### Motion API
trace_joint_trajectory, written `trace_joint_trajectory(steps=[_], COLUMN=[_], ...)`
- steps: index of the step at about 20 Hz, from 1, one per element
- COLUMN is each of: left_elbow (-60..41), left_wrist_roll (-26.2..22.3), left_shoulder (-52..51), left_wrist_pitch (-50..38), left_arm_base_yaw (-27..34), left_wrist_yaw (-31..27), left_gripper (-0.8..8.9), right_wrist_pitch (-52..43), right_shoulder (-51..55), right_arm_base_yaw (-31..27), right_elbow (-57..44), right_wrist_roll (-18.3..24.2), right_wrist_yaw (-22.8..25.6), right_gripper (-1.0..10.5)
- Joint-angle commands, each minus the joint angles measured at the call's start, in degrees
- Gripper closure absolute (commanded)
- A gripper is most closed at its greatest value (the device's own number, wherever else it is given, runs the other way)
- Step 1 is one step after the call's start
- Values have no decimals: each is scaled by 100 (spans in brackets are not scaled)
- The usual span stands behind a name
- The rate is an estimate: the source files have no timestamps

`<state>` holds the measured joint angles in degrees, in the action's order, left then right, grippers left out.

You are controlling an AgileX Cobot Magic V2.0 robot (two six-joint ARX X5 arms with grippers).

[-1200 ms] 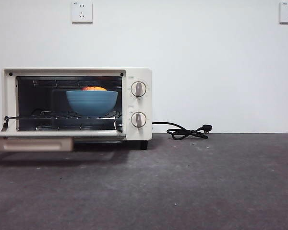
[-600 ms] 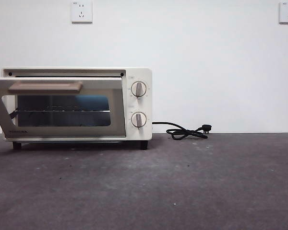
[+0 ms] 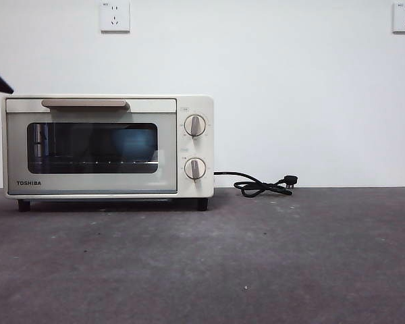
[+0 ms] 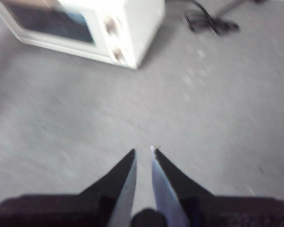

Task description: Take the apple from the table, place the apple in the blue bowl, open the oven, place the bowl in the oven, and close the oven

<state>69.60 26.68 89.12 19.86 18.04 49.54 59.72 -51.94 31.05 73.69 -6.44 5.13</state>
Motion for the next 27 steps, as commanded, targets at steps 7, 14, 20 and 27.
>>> trace_joint_trajectory(steps=[7,14,20,27], left_elbow=[-17,-17,-17,-37], left_wrist_roll=[-2549,-2380,-2326,-3560], left_shoulder=[-2260,-4577,-5305,-5176], left_wrist_pitch=[2070,3237,3281,3062], left_arm_base_yaw=[-573,-684,-684,-673], left_wrist_yaw=[-1499,-2079,-2065,-2116], left_gripper=[820,817,817,818], right_wrist_pitch=[254,254,256,256], right_shoulder=[-2,-2,-2,-2], right_arm_base_yaw=[0,0,0,0], right_elbow=[-59,-59,-59,-59], right_wrist_roll=[-44,-44,-44,-44], right_wrist_yaw=[238,238,240,240], right_gripper=[884,884,884,884])
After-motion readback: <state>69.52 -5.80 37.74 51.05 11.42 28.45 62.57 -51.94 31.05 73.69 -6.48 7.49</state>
